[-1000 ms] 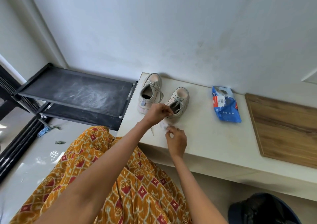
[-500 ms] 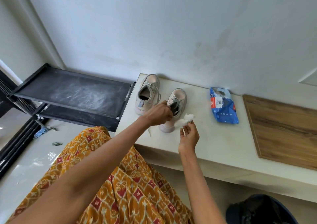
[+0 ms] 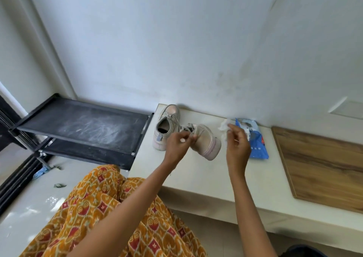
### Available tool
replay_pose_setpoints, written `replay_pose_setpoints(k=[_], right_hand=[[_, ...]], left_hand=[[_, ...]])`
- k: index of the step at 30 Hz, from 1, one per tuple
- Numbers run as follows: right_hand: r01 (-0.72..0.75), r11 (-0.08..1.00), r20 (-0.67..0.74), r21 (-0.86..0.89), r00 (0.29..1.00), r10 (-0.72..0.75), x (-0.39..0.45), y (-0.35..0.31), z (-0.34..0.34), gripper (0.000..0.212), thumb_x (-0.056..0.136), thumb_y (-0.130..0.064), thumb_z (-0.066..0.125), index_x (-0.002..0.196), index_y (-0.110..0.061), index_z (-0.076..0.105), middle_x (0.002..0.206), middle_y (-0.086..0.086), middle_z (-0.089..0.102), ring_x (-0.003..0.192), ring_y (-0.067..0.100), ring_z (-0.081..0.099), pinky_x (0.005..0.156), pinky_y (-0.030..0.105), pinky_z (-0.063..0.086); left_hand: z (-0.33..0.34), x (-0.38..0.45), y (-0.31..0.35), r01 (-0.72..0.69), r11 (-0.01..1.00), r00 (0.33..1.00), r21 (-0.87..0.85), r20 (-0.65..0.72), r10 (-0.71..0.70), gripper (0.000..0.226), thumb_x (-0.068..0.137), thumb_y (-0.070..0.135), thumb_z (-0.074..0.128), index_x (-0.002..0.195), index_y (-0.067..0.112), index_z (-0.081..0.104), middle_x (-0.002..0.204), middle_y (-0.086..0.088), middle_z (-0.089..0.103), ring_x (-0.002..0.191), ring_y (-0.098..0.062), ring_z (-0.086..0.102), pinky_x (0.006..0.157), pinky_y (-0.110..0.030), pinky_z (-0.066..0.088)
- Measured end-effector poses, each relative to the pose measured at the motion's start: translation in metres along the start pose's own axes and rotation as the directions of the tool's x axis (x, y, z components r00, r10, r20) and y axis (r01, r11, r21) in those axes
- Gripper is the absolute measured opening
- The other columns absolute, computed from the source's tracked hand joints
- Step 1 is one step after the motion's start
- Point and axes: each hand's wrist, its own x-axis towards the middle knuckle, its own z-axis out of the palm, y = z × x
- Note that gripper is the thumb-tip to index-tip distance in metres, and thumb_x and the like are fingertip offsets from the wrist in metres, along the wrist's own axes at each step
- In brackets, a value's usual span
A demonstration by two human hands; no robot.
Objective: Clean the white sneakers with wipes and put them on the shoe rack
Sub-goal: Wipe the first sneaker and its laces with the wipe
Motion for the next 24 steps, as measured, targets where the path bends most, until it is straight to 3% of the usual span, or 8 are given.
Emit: replay_pose_setpoints(k=[3,6,8,10,15,18,20,24], right_hand=[[0.422,0.866,0.239,-0.269,0.9,-0.364,-0.021,0.002,0.02,0.021,0.089,-0.008,0.056,0.104,-0.013,0.069,0.101,0.001,0.068,0.091,0.015,0.058,0.077,0.027,0.049],[0.648,0.646,0.436,-0.403,0.757,-0.487,-0.029,0.005,0.033,0.025,0.08,-0.002,0.068,0.103,-0.011,0.071,0.1,0.003,0.07,0.092,0.023,0.06,0.077,0.029,0.054],[0.628,0.644,0.437,-0.437,0.774,-0.459,-0.018,-0.004,0.039,0.026,0.078,-0.001,0.068,0.102,-0.01,0.071,0.099,0.004,0.071,0.087,0.025,0.061,0.07,0.029,0.053],[0.546,0.653,0.433,-0.525,0.832,-0.348,0.001,-0.011,0.047,0.023,0.083,-0.003,0.061,0.103,-0.011,0.071,0.098,0.007,0.07,0.086,0.028,0.059,0.067,0.03,0.05],[0.254,0.729,0.396,-0.635,0.918,0.026,0.032,-0.015,0.053,0.026,0.091,-0.01,0.049,0.104,-0.013,0.072,0.107,0.008,0.07,0.097,0.026,0.062,0.075,0.029,0.044],[0.29,0.762,0.34,-0.578,0.935,-0.097,-0.001,-0.024,0.045,0.024,0.092,-0.01,0.053,0.11,-0.011,0.069,0.108,0.01,0.067,0.099,0.028,0.06,0.079,0.031,0.045],[0.319,0.794,0.308,-0.518,0.935,-0.175,-0.029,-0.023,0.041,0.022,0.091,-0.008,0.057,0.109,-0.01,0.069,0.106,0.009,0.066,0.097,0.027,0.061,0.076,0.029,0.048],[0.218,0.876,0.169,-0.431,0.973,-0.159,-0.031,-0.015,0.038,0.019,0.09,-0.006,0.057,0.105,-0.007,0.069,0.103,0.008,0.064,0.095,0.023,0.062,0.076,0.017,0.041]], left_hand=[[-0.004,-0.002,-0.007,0.041,0.975,0.999,-0.22,-0.017,-0.046,0.03,0.084,0.026,0.064,0.073,-0.001,0.066,0.063,-0.006,0.059,0.065,-0.009,0.049,0.062,-0.023,0.038],[-0.007,0.004,-0.017,0.031,0.961,0.999,-0.274,-0.005,-0.034,0.045,0.078,0.035,0.062,0.074,-0.01,0.059,0.064,-0.024,0.054,0.068,-0.017,0.047,0.065,-0.033,0.036],[-0.009,0.008,-0.018,0.019,0.962,1.0,-0.273,-0.01,-0.022,0.054,0.079,0.041,0.063,0.073,-0.013,0.055,0.064,-0.011,0.047,0.067,-0.016,0.04,0.064,-0.033,0.031],[-0.007,0.008,-0.016,0.017,0.962,1.0,-0.271,-0.008,-0.02,0.047,0.08,0.038,0.063,0.066,-0.006,0.056,0.063,-0.005,0.045,0.065,-0.014,0.037,0.062,-0.031,0.029],[0.007,0.004,-0.01,0.04,0.99,0.997,-0.135,-0.057,-0.048,0.036,0.076,0.044,0.062,0.072,0.008,0.068,0.061,-0.012,0.057,0.062,-0.009,0.044,0.06,-0.03,0.035],[0.011,0.01,-0.001,0.075,0.991,0.987,-0.115,-0.13,-0.09,0.019,0.081,0.032,0.064,0.073,0.017,0.072,0.062,-0.003,0.065,0.061,-0.013,0.053,0.061,-0.033,0.044],[0.016,0.015,0.008,0.075,0.99,0.985,-0.115,-0.144,-0.091,0.022,0.076,0.038,0.059,0.073,0.02,0.071,0.064,-0.008,0.068,0.063,-0.019,0.06,0.065,-0.04,0.05],[0.018,0.021,0.008,0.079,0.989,0.988,-0.126,-0.123,-0.094,0.028,0.072,0.047,0.056,0.073,0.022,0.069,0.063,-0.012,0.064,0.061,-0.022,0.055,0.064,-0.04,0.049]])
